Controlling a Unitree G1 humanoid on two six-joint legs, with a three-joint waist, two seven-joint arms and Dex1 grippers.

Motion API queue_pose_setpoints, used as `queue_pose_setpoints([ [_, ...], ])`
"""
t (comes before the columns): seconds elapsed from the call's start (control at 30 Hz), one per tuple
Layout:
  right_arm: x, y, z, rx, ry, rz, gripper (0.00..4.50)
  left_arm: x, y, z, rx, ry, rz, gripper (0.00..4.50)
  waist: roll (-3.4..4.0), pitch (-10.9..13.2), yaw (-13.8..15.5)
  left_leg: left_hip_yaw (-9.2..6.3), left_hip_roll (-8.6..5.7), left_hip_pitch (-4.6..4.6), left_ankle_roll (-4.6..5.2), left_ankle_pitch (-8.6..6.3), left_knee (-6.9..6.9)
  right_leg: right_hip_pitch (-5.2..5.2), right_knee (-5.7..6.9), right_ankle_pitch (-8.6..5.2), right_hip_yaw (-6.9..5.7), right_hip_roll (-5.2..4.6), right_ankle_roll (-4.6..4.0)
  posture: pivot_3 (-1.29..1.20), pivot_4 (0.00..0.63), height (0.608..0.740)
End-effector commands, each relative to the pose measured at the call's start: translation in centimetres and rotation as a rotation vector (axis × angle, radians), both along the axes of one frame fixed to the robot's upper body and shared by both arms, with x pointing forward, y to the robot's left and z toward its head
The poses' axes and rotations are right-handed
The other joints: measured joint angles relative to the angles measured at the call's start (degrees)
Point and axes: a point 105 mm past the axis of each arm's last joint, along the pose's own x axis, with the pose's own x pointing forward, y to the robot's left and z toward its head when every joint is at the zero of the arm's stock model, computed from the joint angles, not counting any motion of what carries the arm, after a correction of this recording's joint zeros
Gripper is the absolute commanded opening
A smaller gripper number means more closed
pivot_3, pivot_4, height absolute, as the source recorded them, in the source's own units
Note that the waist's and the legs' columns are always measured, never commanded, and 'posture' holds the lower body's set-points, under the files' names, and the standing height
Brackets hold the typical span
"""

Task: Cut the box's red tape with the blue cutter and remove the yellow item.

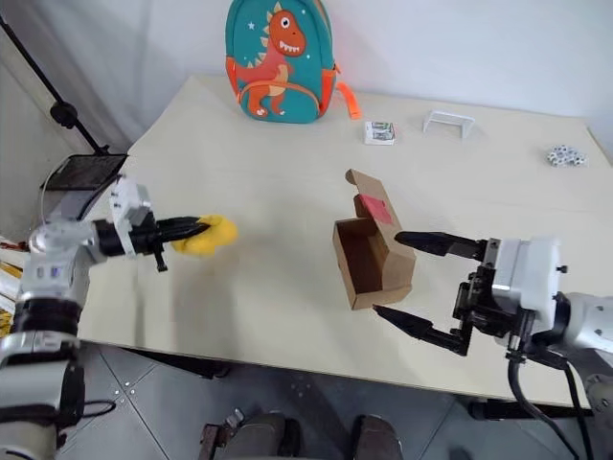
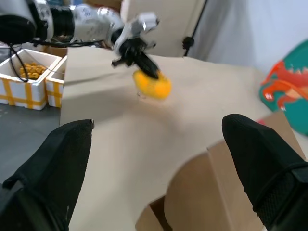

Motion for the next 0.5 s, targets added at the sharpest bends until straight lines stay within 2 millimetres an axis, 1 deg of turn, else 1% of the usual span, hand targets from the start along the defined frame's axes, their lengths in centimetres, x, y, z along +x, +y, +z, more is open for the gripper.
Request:
queue_pose_setpoints([
  [0.03, -0.2, -0.2, 0.1, -0.002, -0.039, 0.000, 4.50, -0.3, -0.3, 1.2, -0.035, -0.065, 0.015, 0.03, 0.00, 0.0, 0.2, -0.06, -0.02, 0.00, 0.00, 0.00, 0.00, 0.03, 0.03, 0.00, 0.00, 0.00, 0.00, 0.00, 0.150, 0.740],
  [0.13, 0.0, -0.6, 0.2, 0.009, -0.042, -0.019, 4.50, -0.2, -0.5, 0.6, -0.046, -0.042, 0.030, 0.03, -0.03, 0.0, 0.1, -0.16, -0.07, 0.04, 0.00, 0.00, 0.07, 0.09, 0.16, 0.00, 0.03, -0.01, 0.00, 0.00, 0.150, 0.740],
  [0.17, 0.1, -0.8, 0.3, 0.014, -0.043, -0.026, 4.50, -0.3, -0.6, 0.5, -0.047, -0.042, 0.027, 0.54, -0.03, 0.0, 0.0, -0.15, -0.08, 0.06, 0.00, 0.00, 0.07, 0.09, 0.16, 0.00, 0.05, -0.01, 0.00, 0.00, 0.150, 0.740],
  [0.2, 0.2, -0.9, 0.3, 0.014, -0.046, -0.029, 4.50, -0.6, -0.9, 0.3, -0.056, -0.027, 0.005, 0.76, -0.03, 0.0, -0.1, -0.14, -0.08, 0.06, 0.00, 0.00, 0.07, 0.09, 0.16, 0.00, 0.05, 0.00, 0.00, 0.00, 0.150, 0.740],
  [0.23, 0.3, -1.0, 0.4, 0.013, -0.049, -0.033, 4.50, -0.7, -1.1, 0.3, -0.048, -0.029, -0.006, 1.12, -0.03, 0.0, -0.1, -0.14, -0.08, 0.06, 0.00, 0.00, 0.06, 0.09, 0.17, 0.00, 0.04, 0.00, 0.00, 0.00, 0.150, 0.740],
  [0.3, 0.3, -1.3, 0.4, 0.012, -0.049, -0.042, 4.50, -1.3, -1.2, 0.6, -0.034, -0.026, -0.042, 1.63, -0.03, 0.0, -0.3, -0.13, -0.06, 0.07, 0.00, 0.00, 0.03, 0.06, 0.17, 0.00, 0.02, 0.01, 0.00, 0.00, 0.150, 0.740],
  [0.33, 0.3, -1.6, 0.4, 0.013, -0.045, -0.049, 4.50, -1.4, -0.9, 1.2, -0.022, -0.040, -0.044, 2.01, -0.03, 0.0, -0.3, -0.11, -0.04, 0.08, -0.01, 0.00, 0.02, 0.05, 0.17, 0.00, 0.01, 0.02, 0.00, 0.00, 0.150, 0.740],
  [0.37, 0.3, -2.0, 0.5, 0.014, -0.042, -0.059, 4.50, -1.8, -0.6, 1.7, -0.021, -0.039, -0.057, 2.16, -0.03, 0.0, -0.2, -0.10, -0.03, 0.08, -0.01, 0.00, 0.02, 0.05, 0.17, 0.00, 0.00, 0.02, 0.00, 0.00, 0.150, 0.740],
  [0.4, 0.3, -2.3, 0.4, 0.014, -0.041, -0.065, 4.50, -2.1, -0.2, 2.1, 0.000, -0.045, -0.065, 2.51, -0.03, 0.0, -0.2, -0.10, -0.02, 0.08, -0.01, 0.00, 0.02, 0.05, 0.17, 0.00, 0.00, 0.02, 0.00, 0.00, 0.150, 0.740],
  [0.5, 0.4, -3.5, 0.5, 0.018, -0.031, -0.097, 4.50, -3.1, 1.6, 3.7, 0.052, -0.090, -0.059, 3.31, -0.03, 0.0, -0.2, -0.08, -0.03, 0.08, -0.01, 0.00, 0.02, 0.06, 0.16, 0.00, 0.01, 0.02, 0.00, 0.00, 0.150, 0.740],
])
